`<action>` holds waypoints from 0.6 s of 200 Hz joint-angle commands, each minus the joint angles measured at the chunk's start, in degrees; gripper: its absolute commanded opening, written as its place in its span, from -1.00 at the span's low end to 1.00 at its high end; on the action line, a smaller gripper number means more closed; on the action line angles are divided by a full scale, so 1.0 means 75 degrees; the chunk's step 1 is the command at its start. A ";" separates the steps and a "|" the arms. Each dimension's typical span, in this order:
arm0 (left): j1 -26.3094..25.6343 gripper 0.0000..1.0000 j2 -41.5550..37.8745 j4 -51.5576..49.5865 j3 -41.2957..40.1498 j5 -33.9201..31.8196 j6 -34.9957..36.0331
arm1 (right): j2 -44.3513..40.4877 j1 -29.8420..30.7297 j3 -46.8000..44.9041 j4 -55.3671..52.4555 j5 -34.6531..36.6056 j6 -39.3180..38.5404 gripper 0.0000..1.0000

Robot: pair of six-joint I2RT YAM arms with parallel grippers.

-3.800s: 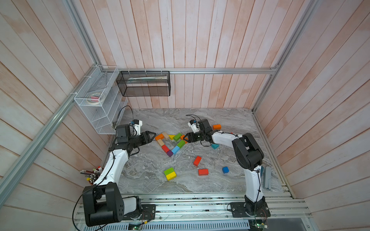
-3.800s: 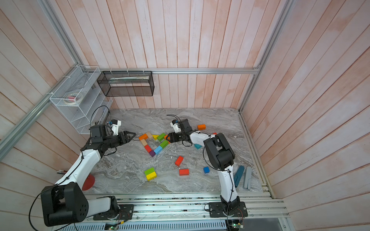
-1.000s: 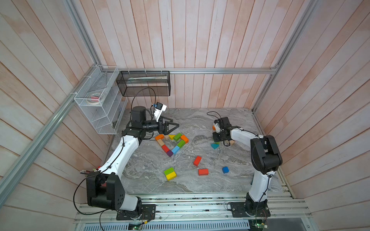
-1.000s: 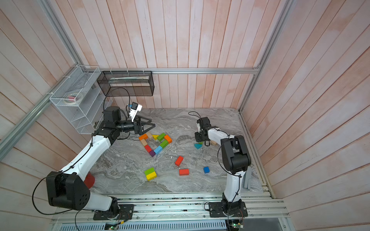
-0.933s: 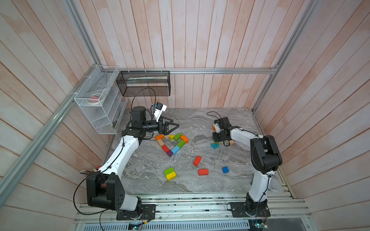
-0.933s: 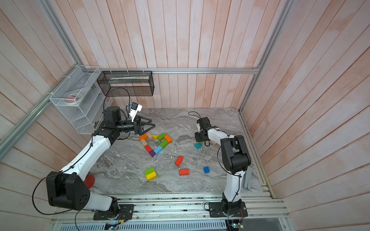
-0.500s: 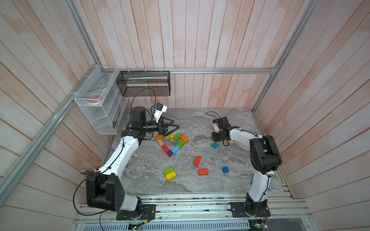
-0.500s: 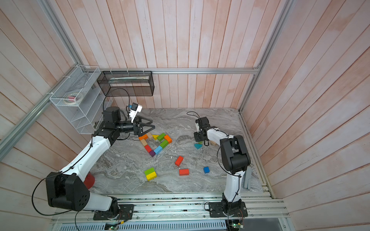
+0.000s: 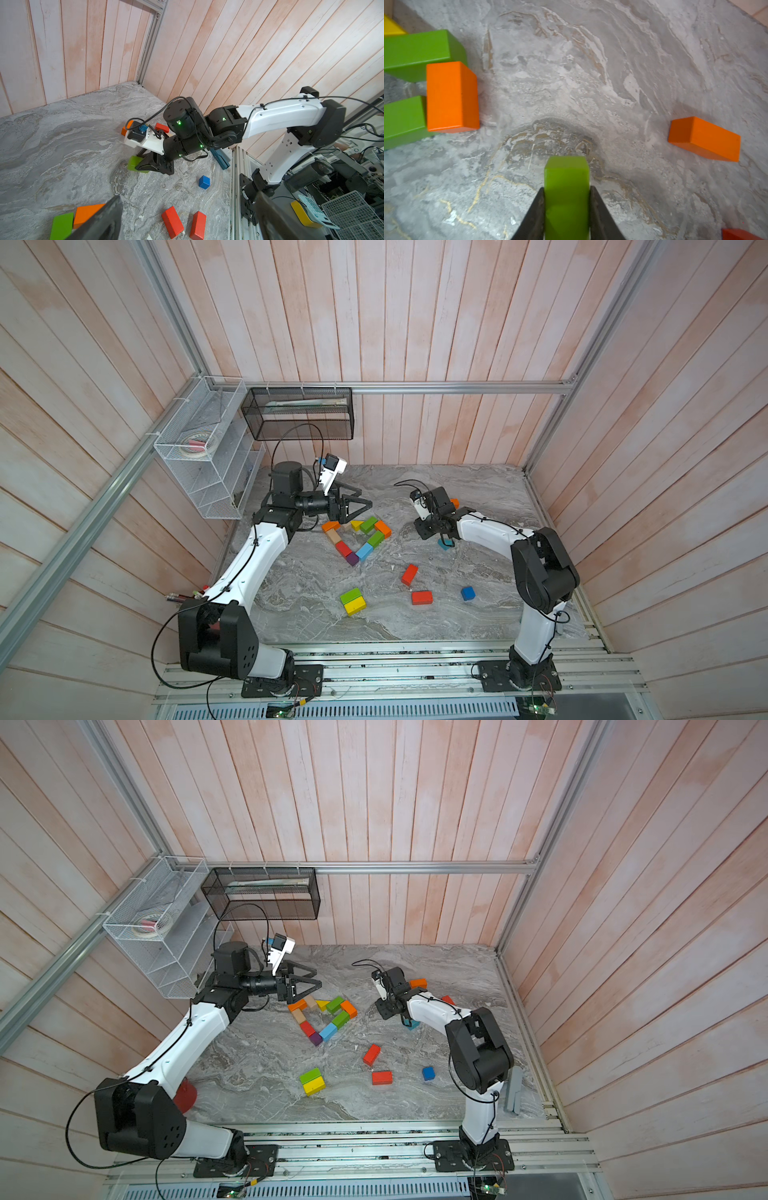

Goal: Assemble a heart with building blocks
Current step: Pick up the building block from the center of the board, then assemble the building block at the center of the board.

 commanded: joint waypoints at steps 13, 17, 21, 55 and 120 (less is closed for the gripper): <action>-0.0025 1.00 -0.0175 0.0062 -0.0103 0.0069 0.0120 | -0.0064 0.0163 0.0378 -0.0600 -0.0428 -0.0430 -0.55; -0.0025 1.00 -0.0175 0.0062 -0.0105 0.0070 0.0112 | -0.0046 0.0161 0.0398 -0.0661 -0.0484 -0.0471 -0.55; -0.0025 1.00 -0.0175 0.0064 -0.0109 0.0069 0.0114 | -0.0030 0.0164 0.0401 -0.0717 -0.0527 -0.0502 -0.55; -0.0027 0.99 -0.0192 0.0068 -0.0116 0.0057 0.0120 | 0.0135 0.0106 0.0414 -0.1085 -0.0552 -0.0569 -0.55; -0.0027 1.00 -0.0187 0.0075 -0.0113 0.0066 0.0088 | 0.0217 -0.0180 0.0110 -0.1220 -0.0477 -0.0552 -0.55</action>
